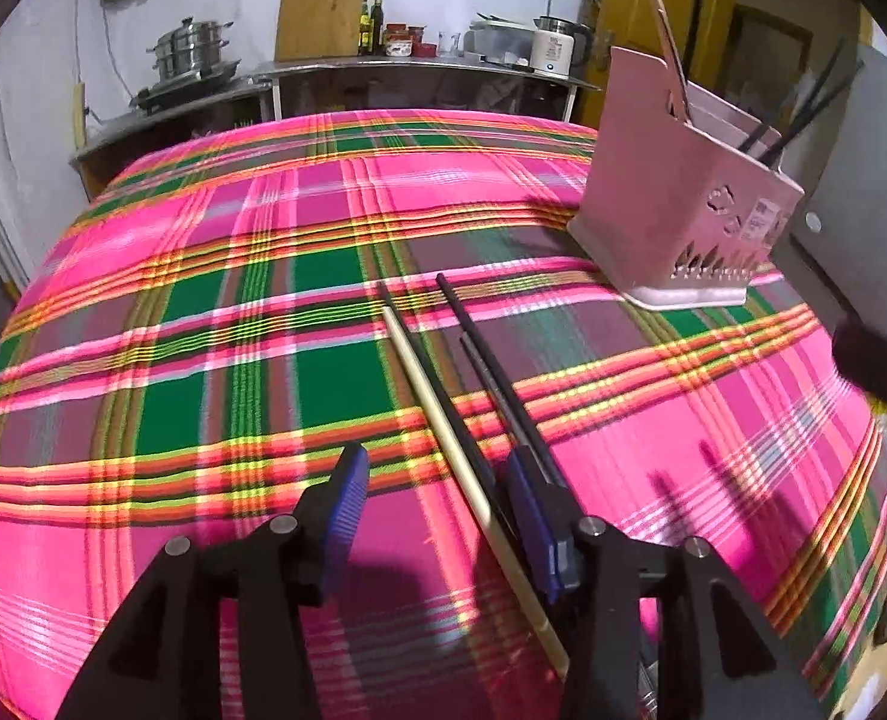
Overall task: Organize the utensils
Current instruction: 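Grasp a light wooden chopstick with the left tool while the right tool grasps a black chopstick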
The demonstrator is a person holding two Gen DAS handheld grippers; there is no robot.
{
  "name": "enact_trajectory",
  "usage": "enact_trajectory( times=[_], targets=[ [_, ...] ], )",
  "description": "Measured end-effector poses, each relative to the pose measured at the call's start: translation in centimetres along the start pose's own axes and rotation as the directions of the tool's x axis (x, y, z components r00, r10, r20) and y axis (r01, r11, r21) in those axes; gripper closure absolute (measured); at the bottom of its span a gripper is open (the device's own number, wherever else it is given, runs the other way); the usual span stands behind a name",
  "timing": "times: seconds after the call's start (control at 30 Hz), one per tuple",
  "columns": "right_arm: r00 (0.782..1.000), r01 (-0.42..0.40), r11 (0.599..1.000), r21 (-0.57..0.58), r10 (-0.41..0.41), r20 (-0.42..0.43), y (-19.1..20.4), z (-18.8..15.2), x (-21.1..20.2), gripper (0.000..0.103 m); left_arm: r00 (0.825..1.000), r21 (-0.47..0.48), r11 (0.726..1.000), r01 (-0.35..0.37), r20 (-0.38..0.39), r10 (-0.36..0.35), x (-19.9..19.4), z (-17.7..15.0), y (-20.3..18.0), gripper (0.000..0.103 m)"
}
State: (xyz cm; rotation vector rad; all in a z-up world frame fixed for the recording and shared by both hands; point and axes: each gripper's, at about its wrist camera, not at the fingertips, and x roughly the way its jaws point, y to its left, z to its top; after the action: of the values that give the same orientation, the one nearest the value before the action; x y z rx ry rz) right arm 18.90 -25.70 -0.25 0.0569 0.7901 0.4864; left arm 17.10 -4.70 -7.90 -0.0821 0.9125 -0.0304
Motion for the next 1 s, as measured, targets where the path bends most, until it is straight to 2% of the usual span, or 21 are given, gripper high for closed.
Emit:
enact_trajectory(
  times=[0.07,0.23,0.33,0.4,0.5,0.67,0.83,1.0],
  targets=[
    [1.0,0.001,1.0,0.001,-0.001,0.003,-0.1,0.0,-0.1,0.077,1.0,-0.007,1.0,0.012,0.005,-0.012,-0.4,-0.4,0.3,0.055],
    [1.0,-0.001,1.0,0.003,0.001,-0.003,-0.1,-0.1,0.1,0.077,0.995,-0.089,0.992,0.094,0.023,-0.092,-1.1,-0.9,2.3,0.055],
    [1.0,-0.001,1.0,-0.002,0.001,-0.003,0.0,0.0,0.2,0.077,0.997,-0.075,0.995,0.074,0.026,-0.072,-1.1,-1.0,2.3,0.057],
    [1.0,-0.002,1.0,-0.003,0.002,-0.005,0.1,0.1,0.2,0.077,1.0,-0.021,1.0,0.02,0.021,-0.02,-0.9,-0.9,1.3,0.057],
    [1.0,-0.002,1.0,-0.007,0.002,-0.005,0.3,0.1,0.3,0.077,1.0,0.006,1.0,-0.027,0.015,0.027,-0.6,-0.8,0.9,0.057],
    [1.0,-0.001,1.0,-0.013,0.001,-0.006,0.4,0.1,0.3,0.077,1.0,0.022,0.999,-0.025,0.008,0.025,-0.6,-0.8,1.1,0.059],
    [1.0,-0.017,1.0,-0.021,0.016,-0.017,1.0,0.0,0.7,0.077,1.0,-0.009,1.0,-0.013,-0.002,0.013,-0.9,-0.6,3.1,0.093],
    [0.997,-0.06,0.997,-0.052,0.058,-0.05,2.8,0.0,2.4,0.077,1.0,-0.058,0.998,-0.024,-0.013,0.024,-1.5,-1.0,6.3,0.098]
  ],
)
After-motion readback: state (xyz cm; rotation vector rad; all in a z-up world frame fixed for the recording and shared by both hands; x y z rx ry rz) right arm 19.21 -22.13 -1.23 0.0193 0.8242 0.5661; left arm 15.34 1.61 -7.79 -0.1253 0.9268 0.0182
